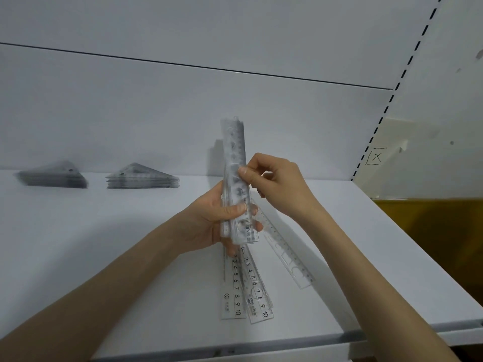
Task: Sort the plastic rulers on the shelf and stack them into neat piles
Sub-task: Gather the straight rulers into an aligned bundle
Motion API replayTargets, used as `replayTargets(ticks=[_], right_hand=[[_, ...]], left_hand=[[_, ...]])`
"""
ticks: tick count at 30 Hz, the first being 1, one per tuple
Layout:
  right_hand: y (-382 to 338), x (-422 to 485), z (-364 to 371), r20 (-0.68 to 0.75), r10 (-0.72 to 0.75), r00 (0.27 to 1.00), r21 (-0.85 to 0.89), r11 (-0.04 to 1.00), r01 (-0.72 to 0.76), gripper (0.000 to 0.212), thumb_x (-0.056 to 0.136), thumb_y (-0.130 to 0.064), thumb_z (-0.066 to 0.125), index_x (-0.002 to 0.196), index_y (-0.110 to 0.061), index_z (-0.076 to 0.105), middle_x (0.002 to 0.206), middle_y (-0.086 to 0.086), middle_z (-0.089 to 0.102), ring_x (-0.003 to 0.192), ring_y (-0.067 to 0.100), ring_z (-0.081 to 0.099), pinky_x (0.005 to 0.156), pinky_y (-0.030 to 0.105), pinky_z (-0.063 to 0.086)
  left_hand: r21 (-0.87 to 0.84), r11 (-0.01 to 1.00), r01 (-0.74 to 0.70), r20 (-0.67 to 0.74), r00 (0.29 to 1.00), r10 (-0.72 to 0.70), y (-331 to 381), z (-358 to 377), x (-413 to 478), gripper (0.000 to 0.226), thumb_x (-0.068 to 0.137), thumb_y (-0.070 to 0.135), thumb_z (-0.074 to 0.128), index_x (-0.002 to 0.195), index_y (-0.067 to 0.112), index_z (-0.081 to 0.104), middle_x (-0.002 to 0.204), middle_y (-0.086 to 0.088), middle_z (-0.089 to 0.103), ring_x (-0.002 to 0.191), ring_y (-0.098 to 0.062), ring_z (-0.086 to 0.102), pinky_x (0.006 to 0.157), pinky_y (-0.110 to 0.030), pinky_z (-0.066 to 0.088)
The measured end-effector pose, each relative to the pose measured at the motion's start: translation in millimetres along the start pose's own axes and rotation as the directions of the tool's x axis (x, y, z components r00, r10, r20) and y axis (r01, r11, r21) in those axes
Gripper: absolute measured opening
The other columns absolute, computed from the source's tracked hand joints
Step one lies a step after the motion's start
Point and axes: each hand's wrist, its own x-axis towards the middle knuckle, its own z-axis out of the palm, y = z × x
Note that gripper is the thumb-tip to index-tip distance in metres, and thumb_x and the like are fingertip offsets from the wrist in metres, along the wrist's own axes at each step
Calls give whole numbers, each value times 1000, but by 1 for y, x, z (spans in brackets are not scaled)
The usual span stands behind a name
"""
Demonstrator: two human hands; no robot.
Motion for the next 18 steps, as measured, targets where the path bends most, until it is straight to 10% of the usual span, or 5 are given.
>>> replayTargets(ticks=[6, 11, 18], right_hand=[[17, -10, -12, -27, 116, 993, -207, 971, -119, 38, 97, -34, 52, 73, -9, 67, 63, 2, 66, 55, 11, 61, 56, 17, 45], [27, -31, -18, 48, 437, 898, -648, 698, -305, 46, 70, -46, 77, 51, -17, 46, 59, 1, 45, 58, 21, 44, 48, 26, 30], [8, -39, -5, 102, 421, 902, -805, 568, -174, 28, 72, -22, 75, 82, -12, 51, 87, 6, 44, 79, 26, 46, 67, 27, 38]], left_hand=[[20, 999, -34, -75, 997, 35, -1, 0, 4, 71, 69, 14, 81, 127, 23, 41, 92, -10, 62, 83, -33, 67, 38, -31, 50], [16, 997, -80, -183, 980, 82, -2, -3, 6, 55, 77, 6, 62, 125, 21, 40, 89, -7, 63, 85, -32, 67, 38, -33, 50], [46, 995, -87, -181, 979, 94, -4, 0, 7, 56, 76, 6, 62, 125, 23, 40, 88, -7, 63, 83, -32, 67, 39, -32, 49]])
